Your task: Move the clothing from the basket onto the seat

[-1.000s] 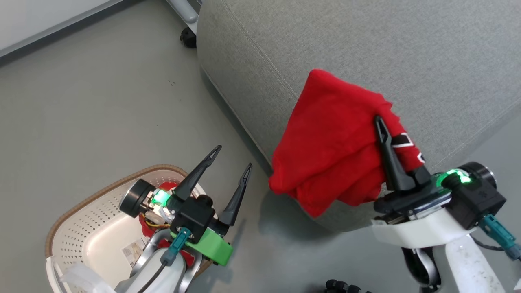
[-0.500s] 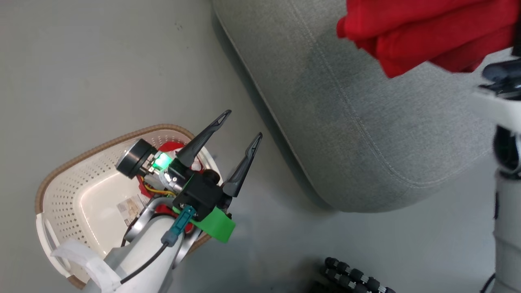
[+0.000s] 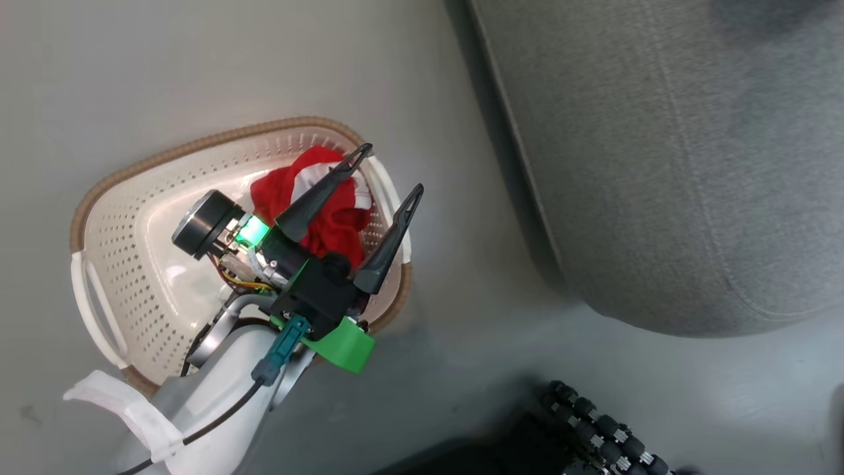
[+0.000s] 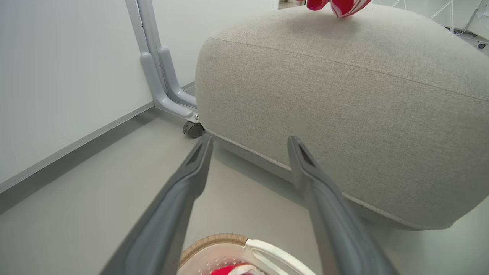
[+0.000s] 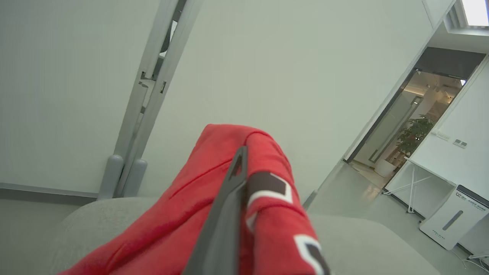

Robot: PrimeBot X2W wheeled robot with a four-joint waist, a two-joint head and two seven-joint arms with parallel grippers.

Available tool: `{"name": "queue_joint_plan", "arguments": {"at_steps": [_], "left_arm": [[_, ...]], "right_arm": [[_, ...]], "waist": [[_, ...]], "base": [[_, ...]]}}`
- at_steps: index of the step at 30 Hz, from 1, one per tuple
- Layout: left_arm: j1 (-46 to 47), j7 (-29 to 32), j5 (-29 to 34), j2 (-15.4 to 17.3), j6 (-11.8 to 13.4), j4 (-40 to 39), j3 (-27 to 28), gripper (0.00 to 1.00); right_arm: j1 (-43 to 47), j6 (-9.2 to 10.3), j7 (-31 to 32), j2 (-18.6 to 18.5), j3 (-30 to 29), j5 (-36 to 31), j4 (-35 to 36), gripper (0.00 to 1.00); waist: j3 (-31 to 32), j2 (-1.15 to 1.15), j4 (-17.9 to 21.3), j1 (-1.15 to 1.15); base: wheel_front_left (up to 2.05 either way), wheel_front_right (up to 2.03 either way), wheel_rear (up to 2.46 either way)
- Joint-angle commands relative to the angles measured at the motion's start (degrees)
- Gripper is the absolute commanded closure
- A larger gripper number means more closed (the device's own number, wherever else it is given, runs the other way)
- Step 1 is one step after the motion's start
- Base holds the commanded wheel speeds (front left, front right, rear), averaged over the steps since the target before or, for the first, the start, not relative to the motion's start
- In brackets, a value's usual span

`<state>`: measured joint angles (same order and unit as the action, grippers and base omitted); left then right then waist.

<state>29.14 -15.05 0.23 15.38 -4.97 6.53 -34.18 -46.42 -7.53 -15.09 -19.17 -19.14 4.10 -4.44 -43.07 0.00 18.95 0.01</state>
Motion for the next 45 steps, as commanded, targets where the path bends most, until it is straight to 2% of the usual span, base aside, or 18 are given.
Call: {"name": "queue_joint_plan", "arguments": {"at_steps": [1, 3, 4, 9, 10, 11, 12, 19, 25, 27, 31, 38, 45], "left_arm": [[1.4, -0.2, -0.1, 0.3, -0.1, 0.1, -0.2, 0.00], [1.5, -0.2, -0.3, 0.1, 0.1, 0.2, -0.2, 0.00], [1.5, -0.2, -0.5, -0.1, 0.4, 0.2, -0.1, 0.00], [0.1, -0.2, -1.4, -0.8, 1.1, 0.7, -0.2, 0.00], [-0.4, -0.2, -1.5, -0.9, 1.1, 0.8, -0.3, 0.00], [-0.8, -0.2, -1.8, -0.9, 1.3, 1.0, -0.3, 0.00], [-1.4, -0.2, -2.3, -0.9, 1.3, 1.5, -0.3, 0.00], [-3.2, -0.2, -3.7, -1.6, 1.5, 4.0, -0.5, 0.00], [-5.2, -0.2, -5.3, -3.2, 2.6, 4.7, 0.1, 0.00], [-6.3, -0.2, -5.9, -4.0, 3.1, 5.1, 0.6, 0.00], [-8.7, -0.2, -7.3, -5.6, 4.5, 5.2, 2.3, 0.00], [-14.0, -0.2, -9.2, -8.3, 5.6, 5.2, 6.2, 0.00], [-19.2, -0.2, -8.7, -10.3, 6.6, 4.8, 10.0, 0.00]], "right_arm": [[0.2, 0.08, -0.1, -0.8, -0.5, -1.4, -2.0, 1.00], [1.2, 0.08, -0.1, -0.6, -1.4, -3.0, -4.7, 1.00], [1.5, 0.08, -0.1, 0.2, -2.1, -3.6, -5.8, 0.96], [5.4, 0.08, -0.1, 4.0, -5.9, -5.7, -11.2, 0.96], [6.3, 0.08, -0.1, 5.2, -7.0, -5.7, -11.9, 0.89], [7.1, 0.08, -0.1, 6.2, -7.9, -5.7, -12.1, 0.47], [8.2, 0.08, -0.1, 7.4, -8.9, -5.7, -11.8, 0.00], [16.7, 0.08, -0.1, 13.0, -12.9, -5.5, -9.9, 0.00], [24.3, 0.08, -0.1, 15.4, -11.7, -5.3, -8.1, 0.00], [26.7, 0.08, -0.1, 15.8, -9.6, -5.5, -7.2, 0.00], [31.1, 0.08, -0.1, 16.0, -1.1, -6.6, -5.4, 0.00], [35.4, 0.08, -0.1, 15.0, 11.8, -5.4, -2.9, 0.00], [38.0, 0.08, -0.1, 14.6, 17.8, -3.6, -1.4, 0.00]], "waist": [[-2.7, 0.00, -2.5, -0.01], [-2.8, 0.00, -2.8, -0.01], [-2.8, 0.00, -2.8, -0.01], [-1.3, 0.00, -2.9, -0.01], [-0.7, 0.00, -2.8, -0.01], [-0.2, 0.00, -2.8, -0.01], [0.5, 0.00, -2.7, -0.01], [5.7, 0.00, -2.2, -0.01], [11.6, 0.00, -2.0, -0.01], [14.0, 0.00, -2.4, -0.01], [18.6, 0.00, -3.9, -0.01], [27.3, 0.00, -8.3, -0.01], [35.0, 0.00, -13.1, -0.01]], "base": [[0.00, 0.00, 0.00], [0.00, 0.00, 0.00], [0.00, 0.00, 0.00], [0.00, 0.00, 0.00], [0.00, 0.00, 0.00], [0.00, 0.00, 0.00], [0.00, 0.00, 0.00], [0.00, 0.00, 0.00], [0.00, 0.00, 0.00], [0.00, 0.00, 0.00], [0.00, 0.00, 0.00], [0.00, 0.00, 0.00], [0.00, 0.00, 0.00]]}}
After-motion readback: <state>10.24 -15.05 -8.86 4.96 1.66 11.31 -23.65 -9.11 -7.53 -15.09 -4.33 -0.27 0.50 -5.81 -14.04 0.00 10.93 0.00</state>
